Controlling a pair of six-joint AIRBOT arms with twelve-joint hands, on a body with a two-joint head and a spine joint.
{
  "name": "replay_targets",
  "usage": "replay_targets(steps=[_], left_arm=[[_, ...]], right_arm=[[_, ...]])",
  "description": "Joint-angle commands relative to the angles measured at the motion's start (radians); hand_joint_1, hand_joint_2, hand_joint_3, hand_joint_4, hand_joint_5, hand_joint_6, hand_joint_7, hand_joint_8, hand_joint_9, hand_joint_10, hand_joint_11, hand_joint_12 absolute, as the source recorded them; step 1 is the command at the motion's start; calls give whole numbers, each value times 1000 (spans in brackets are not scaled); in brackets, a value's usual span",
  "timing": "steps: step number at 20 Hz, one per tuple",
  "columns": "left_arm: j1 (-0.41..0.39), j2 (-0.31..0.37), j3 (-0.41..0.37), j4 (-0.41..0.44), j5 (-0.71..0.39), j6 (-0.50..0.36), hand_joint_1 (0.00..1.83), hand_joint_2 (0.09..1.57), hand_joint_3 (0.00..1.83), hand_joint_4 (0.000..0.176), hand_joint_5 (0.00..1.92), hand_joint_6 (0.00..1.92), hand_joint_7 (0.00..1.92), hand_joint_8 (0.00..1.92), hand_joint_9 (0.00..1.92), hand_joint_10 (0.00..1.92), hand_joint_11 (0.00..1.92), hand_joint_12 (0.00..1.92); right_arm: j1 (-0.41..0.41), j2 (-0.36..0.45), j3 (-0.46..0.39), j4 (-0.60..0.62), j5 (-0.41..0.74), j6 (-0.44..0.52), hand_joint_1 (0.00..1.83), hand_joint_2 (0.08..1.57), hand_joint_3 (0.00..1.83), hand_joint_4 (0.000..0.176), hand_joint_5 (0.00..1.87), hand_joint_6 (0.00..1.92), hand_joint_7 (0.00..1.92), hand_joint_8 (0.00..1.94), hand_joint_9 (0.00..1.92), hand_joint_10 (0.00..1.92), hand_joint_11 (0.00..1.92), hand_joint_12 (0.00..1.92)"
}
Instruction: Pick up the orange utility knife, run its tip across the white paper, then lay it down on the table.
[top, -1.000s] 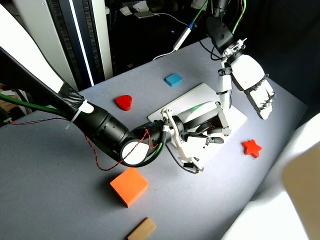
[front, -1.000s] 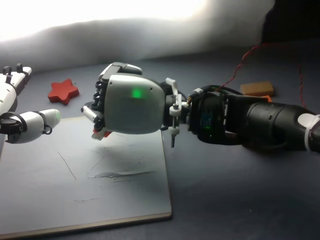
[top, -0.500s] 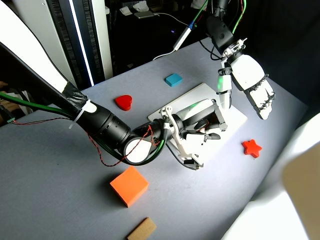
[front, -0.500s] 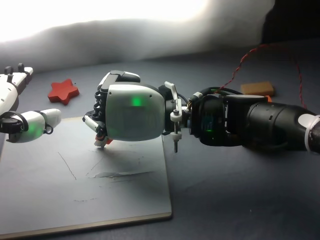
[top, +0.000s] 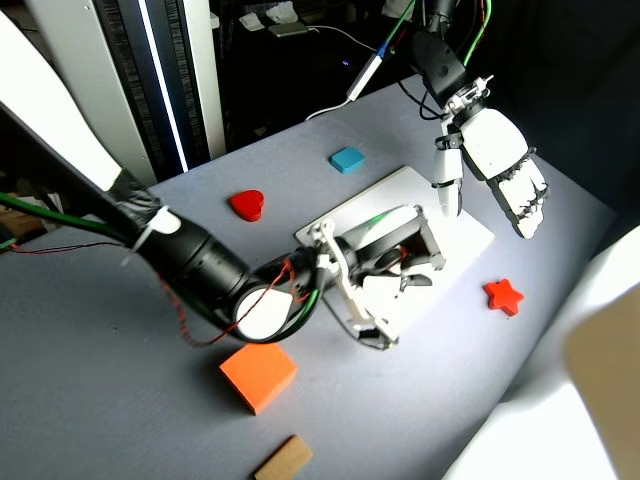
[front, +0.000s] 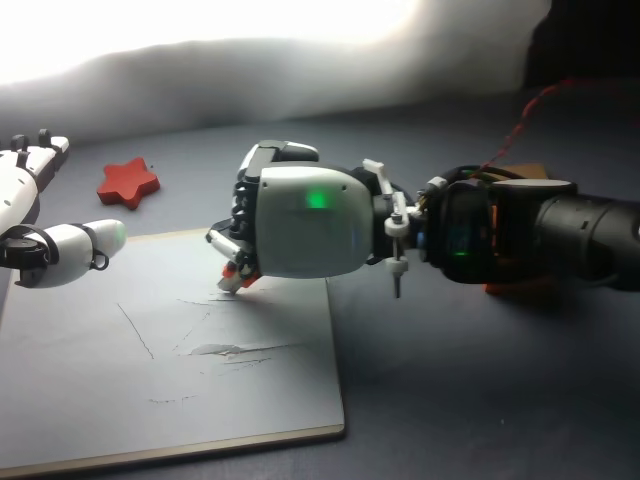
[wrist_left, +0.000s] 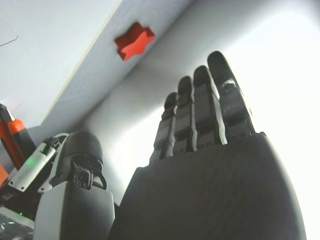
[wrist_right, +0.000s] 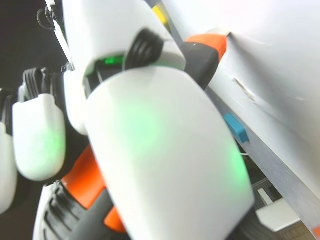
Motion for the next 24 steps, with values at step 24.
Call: replay_targets(steps=[24], left_arm=[[-35, 10, -21, 61, -47, 31, 51, 1277, 1, 7, 17, 3, 140, 8, 134, 0, 0, 696]], right_arm=[[57, 299, -538, 214, -68, 37, 1491, 1282, 0, 176, 1353, 1921, 1501, 1941, 1605, 1921, 1658, 1921]])
